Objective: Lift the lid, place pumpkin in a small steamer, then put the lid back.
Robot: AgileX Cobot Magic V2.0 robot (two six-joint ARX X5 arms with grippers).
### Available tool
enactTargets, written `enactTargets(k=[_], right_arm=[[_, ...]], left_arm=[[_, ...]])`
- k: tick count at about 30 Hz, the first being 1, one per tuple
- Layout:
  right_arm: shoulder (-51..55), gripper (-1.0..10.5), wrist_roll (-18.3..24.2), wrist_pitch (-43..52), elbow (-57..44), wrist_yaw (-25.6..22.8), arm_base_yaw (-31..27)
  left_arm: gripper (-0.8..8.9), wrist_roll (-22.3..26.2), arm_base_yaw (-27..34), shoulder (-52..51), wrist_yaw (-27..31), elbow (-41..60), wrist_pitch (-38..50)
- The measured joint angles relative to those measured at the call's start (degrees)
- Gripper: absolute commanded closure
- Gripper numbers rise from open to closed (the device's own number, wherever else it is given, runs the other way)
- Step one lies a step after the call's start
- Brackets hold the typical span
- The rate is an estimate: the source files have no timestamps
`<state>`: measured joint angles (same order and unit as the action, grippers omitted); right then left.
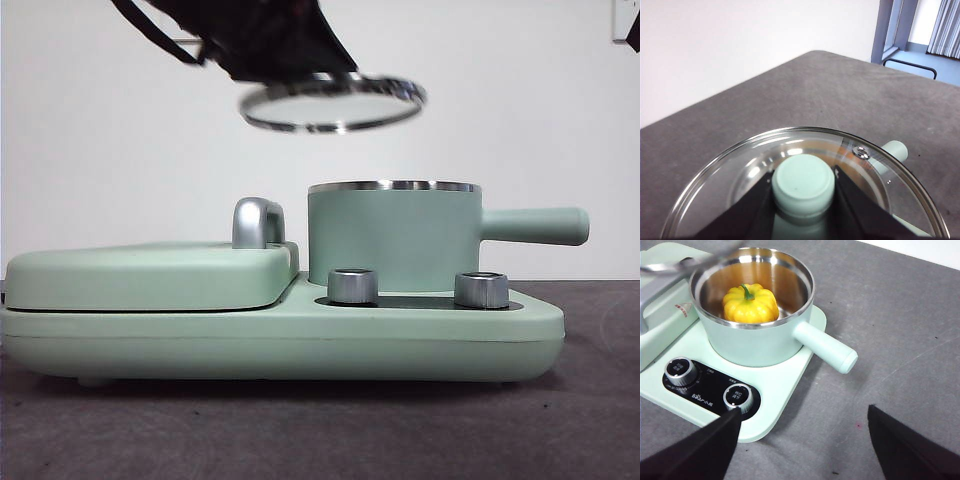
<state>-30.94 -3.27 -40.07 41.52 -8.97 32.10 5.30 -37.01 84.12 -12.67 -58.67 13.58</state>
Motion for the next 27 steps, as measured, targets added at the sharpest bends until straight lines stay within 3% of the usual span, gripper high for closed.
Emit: enactTargets(k=[15, 27], right_arm=[[0.00, 5.6, 0.87, -0.02, 0.00, -0.02, 0.00], [0.00, 5.6, 1.99, -0.02, 0.00, -0.02, 0.00]], left_arm=[[7.98, 0.00, -1.05, 14.29, 0.37, -12.59, 1.14], [7.98, 0.31, -1.33, 15.80, 0.37, -13.05, 0.81]])
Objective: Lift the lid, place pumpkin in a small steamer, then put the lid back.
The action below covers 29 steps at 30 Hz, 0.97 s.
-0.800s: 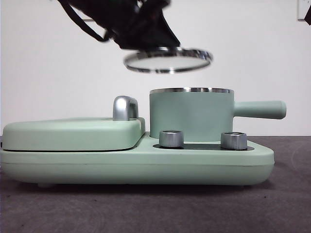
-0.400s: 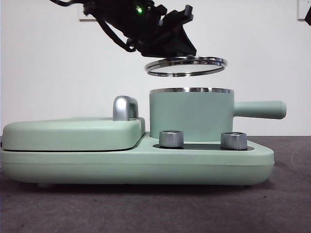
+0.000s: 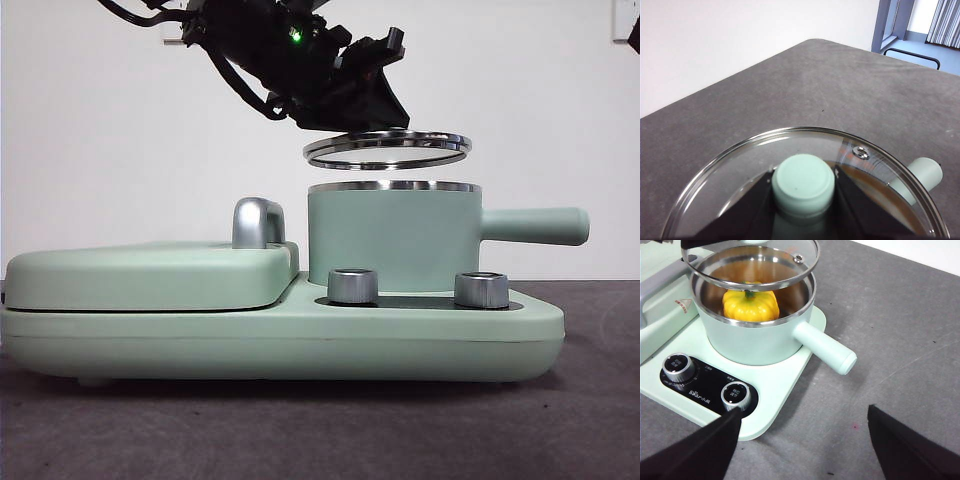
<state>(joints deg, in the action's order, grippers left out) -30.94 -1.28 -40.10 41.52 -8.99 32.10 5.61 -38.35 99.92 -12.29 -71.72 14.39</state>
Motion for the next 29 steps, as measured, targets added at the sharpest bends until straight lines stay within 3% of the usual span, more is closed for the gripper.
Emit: enactTargets(k=[29], right_arm=[[-0.07, 5.6, -0.04, -0.02, 0.00, 0.00, 0.00]], left_arm=[[7.98, 0.83, -0.63, 0.00, -1.44, 5.38, 6.47]])
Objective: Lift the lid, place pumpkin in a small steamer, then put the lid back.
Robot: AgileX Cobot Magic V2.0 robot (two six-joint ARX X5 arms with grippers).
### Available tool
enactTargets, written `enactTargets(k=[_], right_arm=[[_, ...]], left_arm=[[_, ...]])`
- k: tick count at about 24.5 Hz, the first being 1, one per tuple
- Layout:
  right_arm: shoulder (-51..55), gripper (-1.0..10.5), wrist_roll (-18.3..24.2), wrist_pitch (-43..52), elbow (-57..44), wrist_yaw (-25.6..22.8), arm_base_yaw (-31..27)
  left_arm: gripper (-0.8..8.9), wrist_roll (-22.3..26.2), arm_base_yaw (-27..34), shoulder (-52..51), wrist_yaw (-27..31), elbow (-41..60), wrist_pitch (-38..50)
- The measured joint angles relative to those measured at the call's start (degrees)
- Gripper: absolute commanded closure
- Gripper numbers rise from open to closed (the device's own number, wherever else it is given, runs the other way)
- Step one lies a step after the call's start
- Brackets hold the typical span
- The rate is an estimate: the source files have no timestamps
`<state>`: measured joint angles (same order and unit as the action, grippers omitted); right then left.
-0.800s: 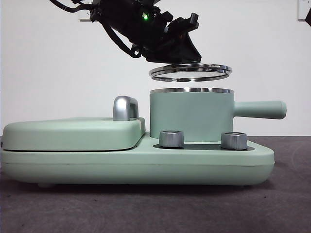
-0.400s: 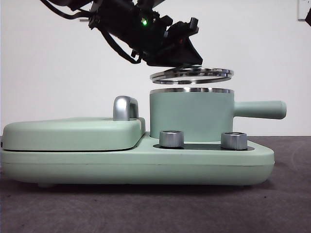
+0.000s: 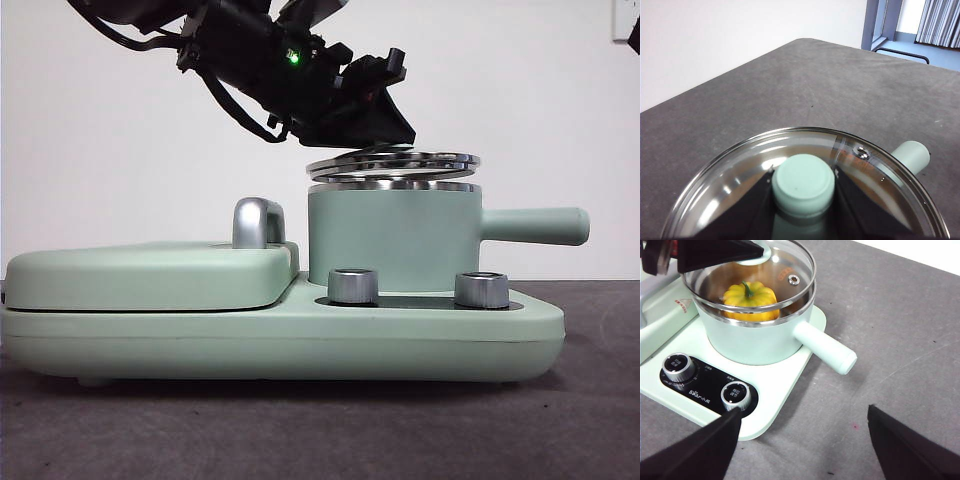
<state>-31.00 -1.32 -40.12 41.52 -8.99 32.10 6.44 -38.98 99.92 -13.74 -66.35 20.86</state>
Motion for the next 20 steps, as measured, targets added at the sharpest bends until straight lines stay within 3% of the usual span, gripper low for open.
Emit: enactTargets(k=[14, 17, 20], right_arm=[[0.00, 5.6, 0.00, 0.00, 0.00, -0.02, 0.00], [0.00, 5.6, 0.00, 0.00, 0.00, -0.02, 0.00], [0.00, 5.6, 0.00, 0.00, 0.00, 0.00, 0.00]], left_arm=[[7.94, -1.14, 0.00, 2.19, -0.09, 0.00, 1.14], [6.92, -1.09, 0.00, 2.16, -0.04, -0.33, 0.11], [4.69, -1.33, 0.00, 2.16, -0.13, -0.35, -0.13]])
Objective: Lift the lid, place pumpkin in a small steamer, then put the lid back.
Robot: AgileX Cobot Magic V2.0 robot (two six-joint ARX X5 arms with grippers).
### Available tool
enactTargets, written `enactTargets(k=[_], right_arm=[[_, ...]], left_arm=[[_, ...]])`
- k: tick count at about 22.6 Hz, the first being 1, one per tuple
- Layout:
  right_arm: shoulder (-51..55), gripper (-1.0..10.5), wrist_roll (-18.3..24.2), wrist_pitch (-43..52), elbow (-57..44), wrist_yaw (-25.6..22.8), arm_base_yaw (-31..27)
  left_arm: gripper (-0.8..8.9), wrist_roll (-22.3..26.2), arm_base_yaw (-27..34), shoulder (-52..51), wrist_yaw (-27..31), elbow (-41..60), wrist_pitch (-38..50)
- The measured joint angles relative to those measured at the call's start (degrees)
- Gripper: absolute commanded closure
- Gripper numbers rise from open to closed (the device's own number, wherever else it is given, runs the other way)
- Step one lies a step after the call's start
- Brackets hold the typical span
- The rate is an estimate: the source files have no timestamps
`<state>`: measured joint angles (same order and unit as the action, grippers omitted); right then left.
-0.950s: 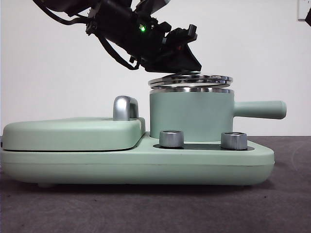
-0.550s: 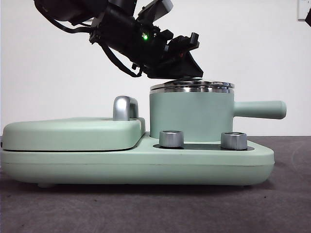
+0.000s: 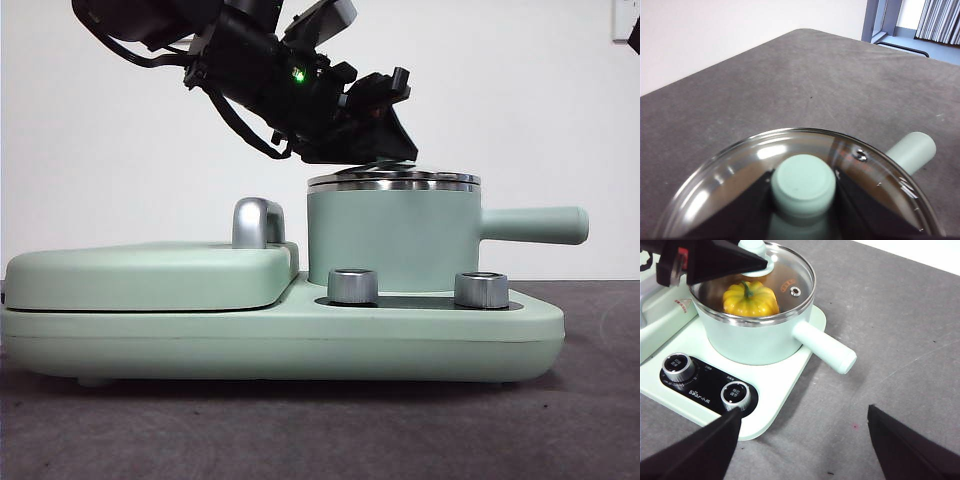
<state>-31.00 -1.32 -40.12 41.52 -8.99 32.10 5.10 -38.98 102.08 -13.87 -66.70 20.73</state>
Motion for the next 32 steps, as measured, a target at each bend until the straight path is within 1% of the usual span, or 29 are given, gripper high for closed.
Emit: enactTargets(k=[1, 3, 4, 7, 9, 11, 13, 15, 17, 21, 26, 32], right_arm=[[0.00, 5.6, 0.00, 0.00, 0.00, 0.00, 0.00], [0.00, 5.6, 0.00, 0.00, 0.00, 0.00, 0.00], [0.00, 5.6, 0.00, 0.00, 0.00, 0.00, 0.00], [0.00, 5.6, 0.00, 0.00, 0.00, -0.02, 0.00], [0.00, 5.6, 0.00, 0.07, 0.00, 0.00, 0.00], [0.00, 5.6, 0.00, 0.39, 0.00, 0.02, 0.00], [0.00, 5.6, 0.00, 0.46, 0.00, 1.25, 0.00], [-0.92, 5.6, 0.00, 0.48, 0.00, 4.42, 0.00], [-3.17, 5.6, 0.00, 0.50, 0.00, 6.67, 0.00], [-7.65, 5.6, 0.04, 2.23, 0.00, 8.26, 0.00], [-13.11, 5.6, 0.04, 8.28, 0.00, 12.44, 0.00], [-19.19, 5.6, 0.04, 13.88, 0.00, 16.39, 0.00]], left_arm=[[4.09, -0.02, -0.04, 0.00, 0.00, 0.00, -0.02], [4.08, -0.28, -0.04, 0.00, 0.00, 0.02, -0.68], [4.09, -1.22, -0.04, -0.02, 0.00, 0.02, -0.76], [4.12, -7.39, 0.31, -2.23, 0.00, 0.02, -4.13], [4.13, -11.26, 0.94, -6.25, 0.00, 0.02, -8.33], [4.13, -13.79, 1.84, -11.63, 0.00, 0.02, -13.64], [4.15, -14.64, 2.78, -15.74, 0.00, 0.02, -19.93], [4.17, -14.88, 4.17, -18.95, 0.07, 0.02, -27.74], [4.17, -14.84, 5.60, -21.35, 0.61, 0.11, -33.07], [4.17, -14.80, 7.28, -26.12, 0.83, 3.08, -33.90], [4.17, -15.02, 9.62, -33.31, 2.47, 10.88, -33.99], [4.17, -15.21, 11.63, -43.04, 5.05, 18.99, -38.38]])
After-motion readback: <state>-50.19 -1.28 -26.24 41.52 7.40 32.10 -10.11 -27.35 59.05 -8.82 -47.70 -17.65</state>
